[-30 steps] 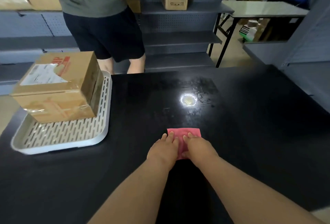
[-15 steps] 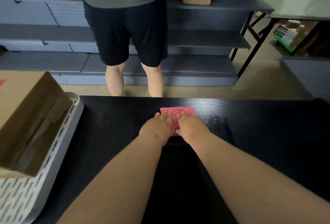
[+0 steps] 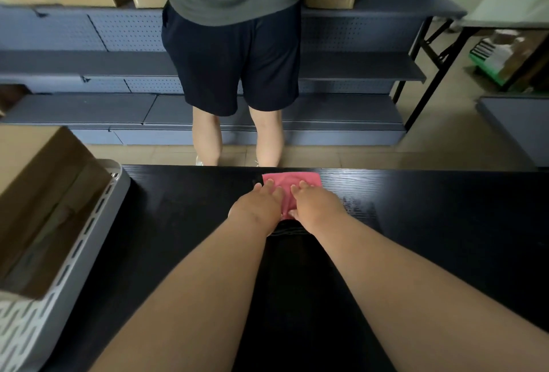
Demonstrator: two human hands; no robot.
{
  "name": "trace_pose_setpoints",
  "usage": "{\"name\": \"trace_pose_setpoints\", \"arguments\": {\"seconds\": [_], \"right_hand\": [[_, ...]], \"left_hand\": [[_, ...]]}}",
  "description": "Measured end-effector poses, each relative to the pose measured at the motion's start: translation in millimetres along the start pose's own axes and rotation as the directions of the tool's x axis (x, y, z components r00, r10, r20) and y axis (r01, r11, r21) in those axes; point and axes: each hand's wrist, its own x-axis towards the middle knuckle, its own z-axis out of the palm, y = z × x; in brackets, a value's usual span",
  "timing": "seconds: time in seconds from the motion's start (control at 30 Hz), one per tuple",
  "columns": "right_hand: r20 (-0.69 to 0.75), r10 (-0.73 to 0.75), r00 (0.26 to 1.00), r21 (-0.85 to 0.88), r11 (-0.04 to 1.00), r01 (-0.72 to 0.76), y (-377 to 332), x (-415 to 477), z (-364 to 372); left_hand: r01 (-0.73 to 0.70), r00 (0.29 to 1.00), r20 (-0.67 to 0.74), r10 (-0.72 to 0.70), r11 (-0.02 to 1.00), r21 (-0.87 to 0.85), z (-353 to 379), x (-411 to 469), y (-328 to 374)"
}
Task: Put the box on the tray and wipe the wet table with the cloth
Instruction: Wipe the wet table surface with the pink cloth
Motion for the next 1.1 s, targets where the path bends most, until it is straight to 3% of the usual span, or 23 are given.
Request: {"name": "trace_pose_setpoints", "arguments": {"seconds": [0.23, 0.73, 1.1], "right_hand": [[0.062, 0.068, 0.996, 0.007, 0.998, -0.068, -10, -78, 38], [0.084, 0.133, 0.987, 0.092, 0.986, -0.141, -55, -342, 181], [0.091, 0.179, 0.98, 0.113, 0.976, -0.189, -46, -419, 236]], "left_hand": [[-0.058, 0.998, 0.013, 0.058, 0.998, -0.007, 30, -79, 28], [-0.167, 0.986, -0.002, 0.168, 0.985, 0.049, 142, -344, 103], [-0.213, 0.977, -0.005, 0.213, 0.977, 0.025, 182, -414, 144]]}}
